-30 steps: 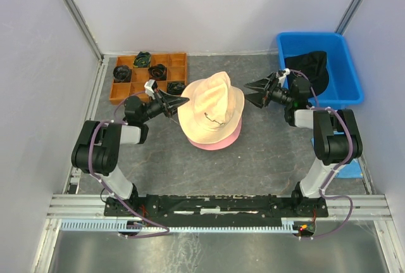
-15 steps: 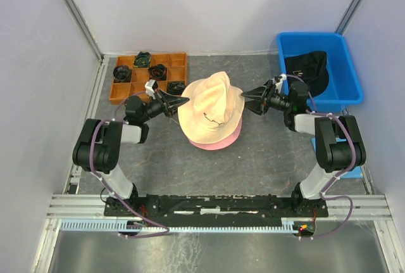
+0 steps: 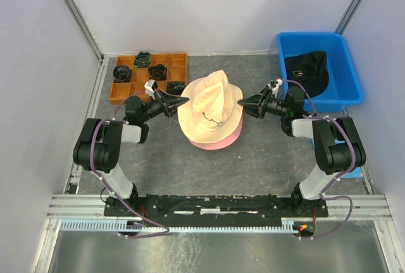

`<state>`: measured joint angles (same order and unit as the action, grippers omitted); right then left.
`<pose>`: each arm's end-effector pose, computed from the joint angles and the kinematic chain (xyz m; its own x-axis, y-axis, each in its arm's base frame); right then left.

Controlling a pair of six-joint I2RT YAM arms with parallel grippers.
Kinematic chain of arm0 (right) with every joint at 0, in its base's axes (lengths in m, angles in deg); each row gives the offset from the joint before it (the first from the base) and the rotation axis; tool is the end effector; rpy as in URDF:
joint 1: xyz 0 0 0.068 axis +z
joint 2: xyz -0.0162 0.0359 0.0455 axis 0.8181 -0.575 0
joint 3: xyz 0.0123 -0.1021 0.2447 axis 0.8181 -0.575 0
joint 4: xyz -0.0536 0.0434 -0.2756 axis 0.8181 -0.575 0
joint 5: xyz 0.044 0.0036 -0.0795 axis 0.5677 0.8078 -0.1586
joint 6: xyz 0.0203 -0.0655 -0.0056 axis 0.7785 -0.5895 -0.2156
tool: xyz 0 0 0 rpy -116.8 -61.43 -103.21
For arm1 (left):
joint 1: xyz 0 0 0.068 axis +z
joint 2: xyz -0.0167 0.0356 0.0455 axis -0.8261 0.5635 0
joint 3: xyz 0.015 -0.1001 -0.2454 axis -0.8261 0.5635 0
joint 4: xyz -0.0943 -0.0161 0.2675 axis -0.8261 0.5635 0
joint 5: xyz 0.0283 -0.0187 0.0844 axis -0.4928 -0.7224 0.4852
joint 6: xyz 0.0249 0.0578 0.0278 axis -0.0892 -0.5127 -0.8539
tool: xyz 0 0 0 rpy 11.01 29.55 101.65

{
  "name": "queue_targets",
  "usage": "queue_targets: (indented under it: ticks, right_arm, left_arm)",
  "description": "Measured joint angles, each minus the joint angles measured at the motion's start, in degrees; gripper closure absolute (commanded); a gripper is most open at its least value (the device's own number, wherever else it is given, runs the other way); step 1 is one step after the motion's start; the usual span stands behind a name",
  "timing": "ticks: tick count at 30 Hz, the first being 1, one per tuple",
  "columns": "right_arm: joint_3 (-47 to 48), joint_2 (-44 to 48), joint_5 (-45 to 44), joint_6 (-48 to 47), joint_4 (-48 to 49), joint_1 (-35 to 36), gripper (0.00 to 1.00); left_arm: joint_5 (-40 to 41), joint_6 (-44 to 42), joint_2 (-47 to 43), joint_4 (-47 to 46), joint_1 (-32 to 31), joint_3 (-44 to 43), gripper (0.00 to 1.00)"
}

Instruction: Stack the hats

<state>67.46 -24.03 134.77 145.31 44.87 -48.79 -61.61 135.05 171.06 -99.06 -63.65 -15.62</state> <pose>0.3379 0.0833 0.1517 -0.8780 0.4481 0.1681 0.1957 0.0155 0.9805 0.3278 -0.0883 0.1606 -0.8412 -0.5398 0.0306 0.0026 -0.0607 -0.9982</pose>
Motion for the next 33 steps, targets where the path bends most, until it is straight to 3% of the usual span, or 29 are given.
queue_targets:
  ticks: [3, 4, 25, 33]
  right_arm:
    - [0.0, 0.24, -0.33, 0.28, 0.31, 0.0, 0.98]
    - [0.0, 0.28, -0.46, 0.42, 0.33, 0.0, 1.0]
    - [-2.19, 0.31, -1.07, -4.22, -1.81, -1.64, 1.0]
    - [-1.53, 1.73, -2.03, -14.67, -14.84, -3.23, 1.0]
  left_arm:
    - [0.0, 0.0, 0.0, -0.02, 0.09, 0.0, 0.97]
    - [0.0, 0.0, 0.0, -0.02, 0.11, 0.0, 0.97]
    - [-0.55, -0.2, 8.31, -7.5, 0.11, 3.15, 0.97]
    - [-0.7, -0.2, 10.23, -10.84, -0.02, 3.15, 0.97]
